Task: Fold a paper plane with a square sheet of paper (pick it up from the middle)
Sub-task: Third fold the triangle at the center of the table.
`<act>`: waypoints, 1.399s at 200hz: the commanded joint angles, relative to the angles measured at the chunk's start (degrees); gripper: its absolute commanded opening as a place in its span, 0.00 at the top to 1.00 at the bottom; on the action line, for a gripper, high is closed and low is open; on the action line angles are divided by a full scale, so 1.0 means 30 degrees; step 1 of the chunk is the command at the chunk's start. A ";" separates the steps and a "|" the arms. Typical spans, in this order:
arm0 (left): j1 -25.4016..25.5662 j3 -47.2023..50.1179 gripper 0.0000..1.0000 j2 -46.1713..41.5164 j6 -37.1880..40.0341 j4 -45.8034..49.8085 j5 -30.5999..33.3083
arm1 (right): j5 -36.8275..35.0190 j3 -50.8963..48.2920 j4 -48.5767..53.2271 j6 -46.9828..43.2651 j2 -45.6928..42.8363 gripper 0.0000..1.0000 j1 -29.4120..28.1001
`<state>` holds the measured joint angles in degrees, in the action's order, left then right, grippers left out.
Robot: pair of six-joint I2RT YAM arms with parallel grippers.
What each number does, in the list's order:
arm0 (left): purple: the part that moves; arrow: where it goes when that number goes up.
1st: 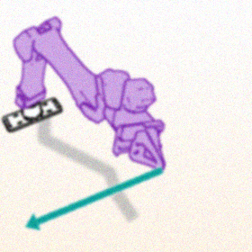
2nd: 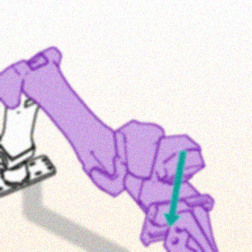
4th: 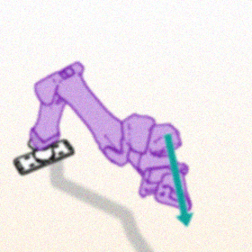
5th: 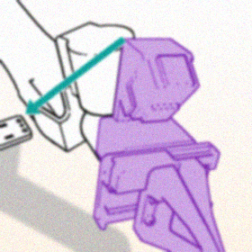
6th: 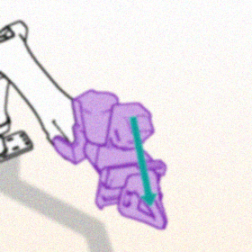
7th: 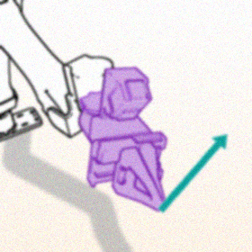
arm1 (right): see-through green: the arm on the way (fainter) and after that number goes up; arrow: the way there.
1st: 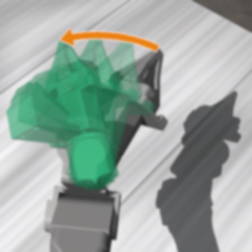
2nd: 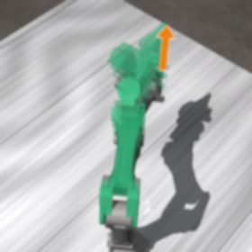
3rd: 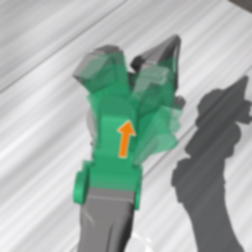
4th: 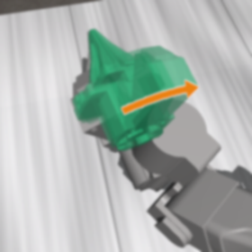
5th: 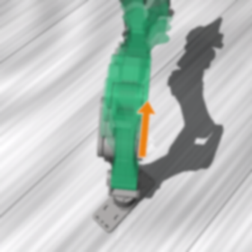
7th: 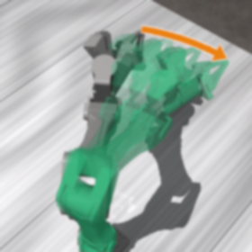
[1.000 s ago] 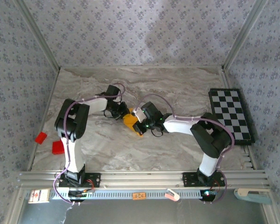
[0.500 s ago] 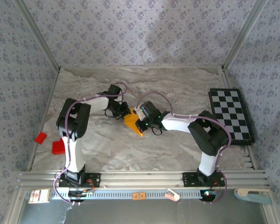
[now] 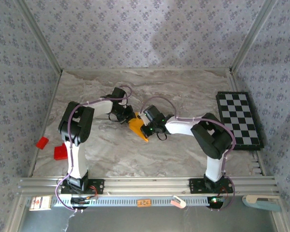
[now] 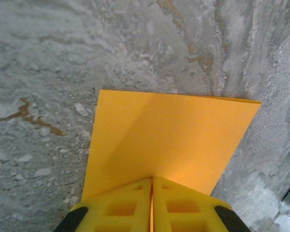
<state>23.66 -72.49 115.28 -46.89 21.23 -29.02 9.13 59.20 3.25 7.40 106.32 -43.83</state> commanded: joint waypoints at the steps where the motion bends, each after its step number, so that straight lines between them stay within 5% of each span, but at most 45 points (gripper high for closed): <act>1: 0.0224 0.0021 0.91 0.0742 0.0376 0.1096 0.0211 | -0.0192 0.0626 0.0695 0.0288 0.0286 0.95 0.0017; 175: 0.0199 -0.0205 0.90 0.0214 0.0137 0.0883 0.0399 | 0.0544 0.1078 0.2045 0.0562 0.0858 0.95 0.0276; 280: 0.0170 -0.0139 0.90 0.0566 0.0264 0.0941 0.0465 | 0.4726 0.2291 0.3890 0.1899 0.0382 0.95 0.1466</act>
<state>23.66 -72.51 115.31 -46.92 21.10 -29.10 20.51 63.77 11.88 11.84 107.46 -39.53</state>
